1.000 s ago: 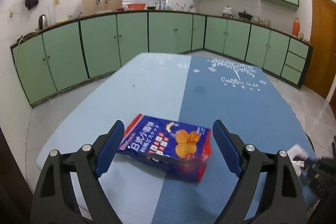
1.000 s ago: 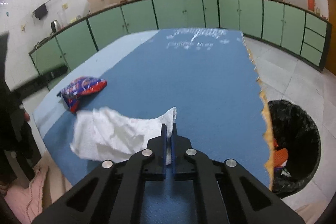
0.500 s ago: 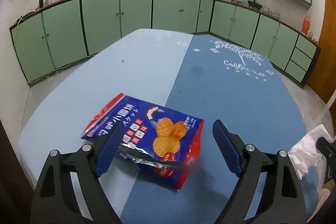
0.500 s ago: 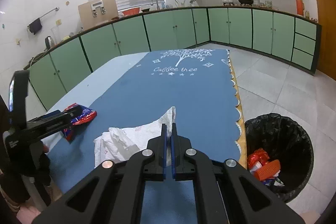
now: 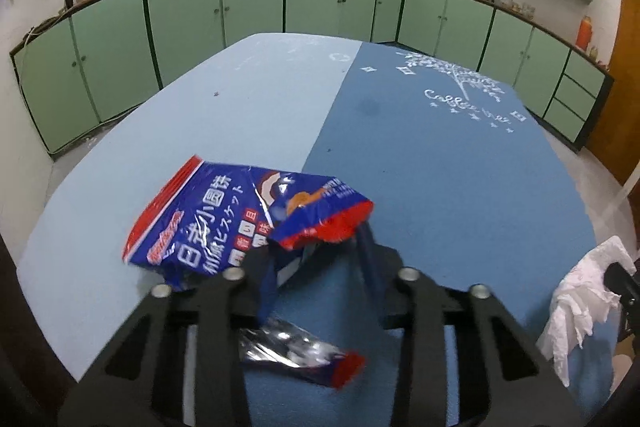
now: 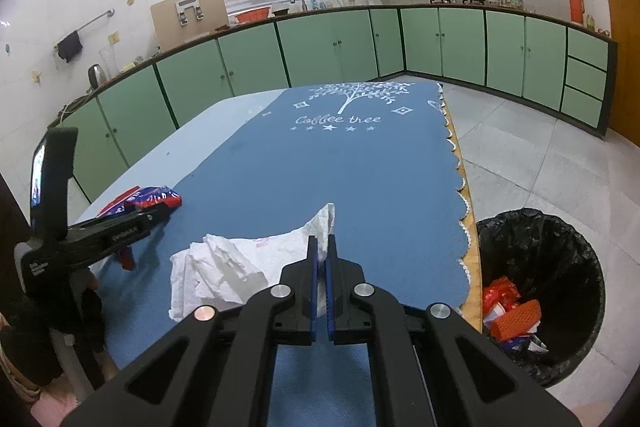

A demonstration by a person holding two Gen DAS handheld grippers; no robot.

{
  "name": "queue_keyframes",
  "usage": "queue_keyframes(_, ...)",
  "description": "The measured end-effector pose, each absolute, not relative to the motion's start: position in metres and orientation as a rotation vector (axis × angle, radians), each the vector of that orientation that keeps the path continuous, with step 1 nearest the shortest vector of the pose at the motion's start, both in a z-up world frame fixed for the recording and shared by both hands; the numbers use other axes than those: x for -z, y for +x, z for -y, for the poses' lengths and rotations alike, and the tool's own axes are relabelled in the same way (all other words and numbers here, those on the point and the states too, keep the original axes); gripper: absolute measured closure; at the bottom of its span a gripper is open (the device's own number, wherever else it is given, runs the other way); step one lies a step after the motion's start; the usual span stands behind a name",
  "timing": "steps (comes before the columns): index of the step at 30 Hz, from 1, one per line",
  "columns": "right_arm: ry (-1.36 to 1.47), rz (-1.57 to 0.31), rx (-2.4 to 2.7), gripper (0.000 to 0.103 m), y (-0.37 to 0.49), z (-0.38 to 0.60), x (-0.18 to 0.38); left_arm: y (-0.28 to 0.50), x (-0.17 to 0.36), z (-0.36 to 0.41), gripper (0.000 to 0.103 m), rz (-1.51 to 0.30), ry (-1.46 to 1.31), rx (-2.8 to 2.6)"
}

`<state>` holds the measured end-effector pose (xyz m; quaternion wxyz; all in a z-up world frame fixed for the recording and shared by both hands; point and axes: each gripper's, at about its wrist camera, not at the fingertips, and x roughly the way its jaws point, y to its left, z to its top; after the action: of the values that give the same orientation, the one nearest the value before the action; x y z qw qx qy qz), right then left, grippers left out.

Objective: Collect trash
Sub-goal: 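Grasp the blue snack packet with the left tool while the right tool grasps the white tissue, then carry the blue packet and tissue to the black bin and release them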

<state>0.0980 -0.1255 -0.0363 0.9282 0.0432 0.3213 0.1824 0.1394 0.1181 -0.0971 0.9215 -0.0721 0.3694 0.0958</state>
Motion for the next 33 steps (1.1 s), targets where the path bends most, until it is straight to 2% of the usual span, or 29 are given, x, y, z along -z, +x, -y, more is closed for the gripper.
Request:
queue_keyframes(5,0.095,-0.645,-0.368,0.100,0.098,0.130,0.032,0.137,0.089,-0.119,0.101,-0.729,-0.173,-0.163)
queue_keyframes(22,0.144,-0.528,-0.246,0.100,0.099,0.197,-0.012,0.137,0.031,-0.045,0.101,-0.572,-0.154,0.076)
queue_keyframes(33,0.159,-0.482,-0.040,0.100,0.106,0.291,-0.026,0.170,0.014,0.075,0.101,-0.518,-0.121,0.330)
